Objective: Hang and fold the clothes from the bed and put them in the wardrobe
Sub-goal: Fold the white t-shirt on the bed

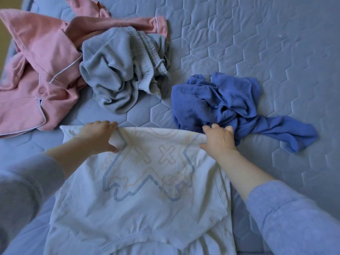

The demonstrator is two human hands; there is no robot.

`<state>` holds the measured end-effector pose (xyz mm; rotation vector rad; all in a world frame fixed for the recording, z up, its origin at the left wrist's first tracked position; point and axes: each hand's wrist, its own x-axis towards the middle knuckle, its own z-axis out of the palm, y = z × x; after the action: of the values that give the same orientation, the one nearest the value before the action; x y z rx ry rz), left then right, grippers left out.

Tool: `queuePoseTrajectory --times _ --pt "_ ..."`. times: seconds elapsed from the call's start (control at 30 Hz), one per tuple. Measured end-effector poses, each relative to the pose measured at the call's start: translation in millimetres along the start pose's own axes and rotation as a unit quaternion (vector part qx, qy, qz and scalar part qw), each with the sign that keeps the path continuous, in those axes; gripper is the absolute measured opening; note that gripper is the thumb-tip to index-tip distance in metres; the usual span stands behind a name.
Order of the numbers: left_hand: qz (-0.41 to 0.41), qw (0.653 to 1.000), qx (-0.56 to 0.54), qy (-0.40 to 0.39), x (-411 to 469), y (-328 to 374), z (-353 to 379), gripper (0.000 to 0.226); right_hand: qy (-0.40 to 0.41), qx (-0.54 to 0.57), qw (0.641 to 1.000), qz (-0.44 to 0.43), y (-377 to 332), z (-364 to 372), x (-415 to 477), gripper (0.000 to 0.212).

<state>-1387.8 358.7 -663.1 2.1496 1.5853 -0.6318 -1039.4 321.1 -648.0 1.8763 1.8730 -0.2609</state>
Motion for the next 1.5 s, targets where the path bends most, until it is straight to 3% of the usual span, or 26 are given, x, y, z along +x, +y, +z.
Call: queuePoseTrajectory --times 0.07,0.17,0.4,0.57,0.9,1.03,1.3,1.5 --pt "-0.002 1.000 0.016 0.002 -5 -9 -1 0.050 0.005 -0.025 1.000 -0.011 7 -2 -5 0.027" --pt "-0.023 0.999 0.010 0.021 -16 -17 -3 0.028 0.028 -0.008 1.000 -0.007 18 -3 -18 0.026" --pt "-0.022 0.998 -0.015 0.063 -49 -25 -11 0.024 0.037 0.015 0.999 0.033 28 -13 -52 0.019" --pt "0.026 0.991 -0.061 0.119 -80 -28 -11 0.018 0.071 0.032 0.995 0.057 28 -14 -84 0.010" --pt "0.023 0.977 -0.102 0.186 -182 -14 15 0.006 0.124 0.048 0.991 0.013 34 3 -175 0.025" --pt "0.030 0.967 -0.115 0.225 -227 3 44 0.015 0.120 0.075 0.990 -0.015 38 20 -213 0.035" --pt "0.023 0.976 -0.120 0.178 -292 26 112 0.018 0.065 0.077 0.994 -0.030 31 70 -284 0.043" --pt "-0.013 0.990 -0.113 0.084 -295 42 180 0.021 -0.018 0.038 0.999 -0.017 13 131 -304 0.039"
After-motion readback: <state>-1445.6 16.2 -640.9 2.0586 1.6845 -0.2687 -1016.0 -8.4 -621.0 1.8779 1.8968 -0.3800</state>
